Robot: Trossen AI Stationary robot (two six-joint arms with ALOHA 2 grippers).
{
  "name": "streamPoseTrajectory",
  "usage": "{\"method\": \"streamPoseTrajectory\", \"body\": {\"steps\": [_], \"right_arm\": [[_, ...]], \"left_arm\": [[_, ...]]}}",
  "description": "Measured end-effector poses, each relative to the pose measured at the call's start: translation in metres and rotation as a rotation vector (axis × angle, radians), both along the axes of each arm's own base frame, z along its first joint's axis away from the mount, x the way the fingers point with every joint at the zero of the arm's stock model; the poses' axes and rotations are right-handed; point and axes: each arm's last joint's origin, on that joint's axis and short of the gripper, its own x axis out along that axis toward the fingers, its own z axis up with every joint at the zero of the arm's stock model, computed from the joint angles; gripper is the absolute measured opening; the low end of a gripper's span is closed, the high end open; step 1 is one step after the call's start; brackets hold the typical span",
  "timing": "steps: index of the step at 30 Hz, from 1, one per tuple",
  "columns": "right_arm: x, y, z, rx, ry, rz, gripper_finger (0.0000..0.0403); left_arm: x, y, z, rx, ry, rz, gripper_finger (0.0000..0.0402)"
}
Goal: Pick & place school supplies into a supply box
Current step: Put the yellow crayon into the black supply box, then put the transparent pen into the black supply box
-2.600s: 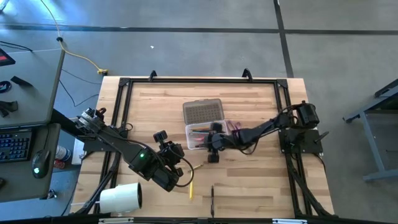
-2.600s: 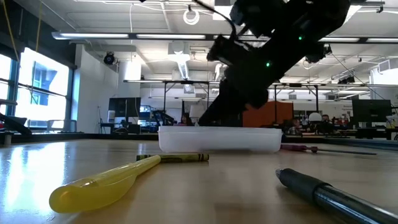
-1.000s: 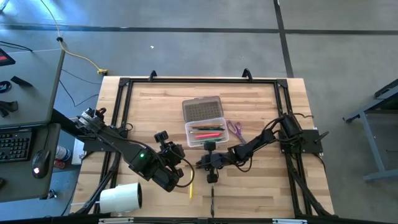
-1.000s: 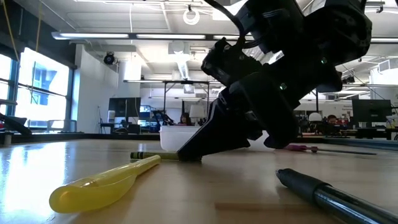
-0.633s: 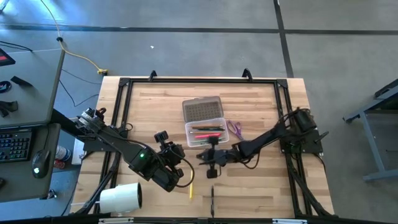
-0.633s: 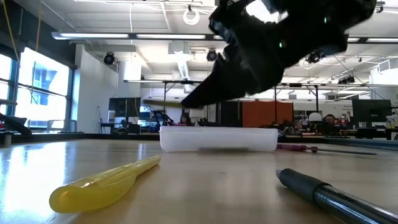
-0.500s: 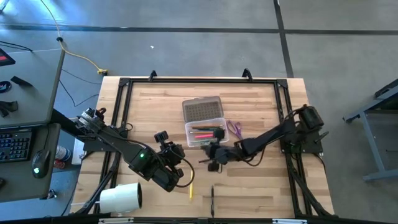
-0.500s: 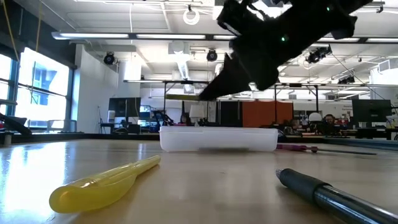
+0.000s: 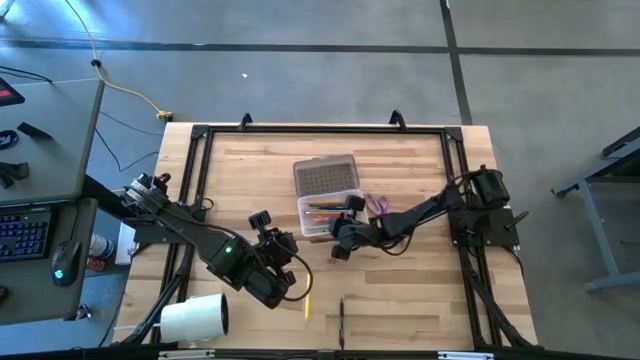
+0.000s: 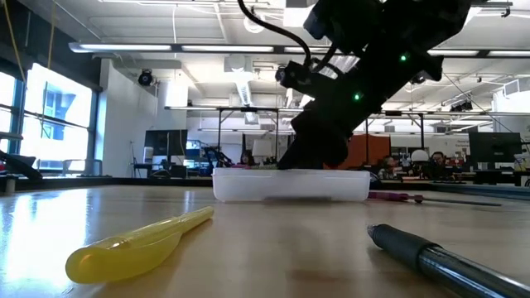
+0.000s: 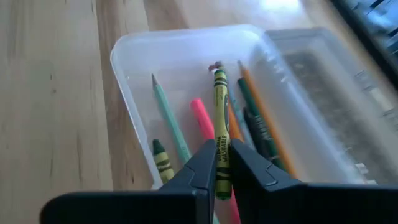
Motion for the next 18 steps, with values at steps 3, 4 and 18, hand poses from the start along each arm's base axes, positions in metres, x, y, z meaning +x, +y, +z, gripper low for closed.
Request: {"method": "streamPoseTrajectory", "body": {"steps": [3,4,18], "right_arm": [[-0.001,0.005,0.002,-0.077,0.005,0.007,0.0044],[-0.001,0.006,0.003,-0.083,-0.001,0.013,0.0051],[0.002,0.062,0.020,0.124,-0.187,0.424,0.0133]], "left_arm": [[0.000,0.000,0.000,0.000,0.000,0.000,0.0127],[0.000,0.000,0.000,0.000,0.000,0.000,0.0127],[0.000,0.000,0.000,0.002,-0.001,0.001,0.0127]]}}
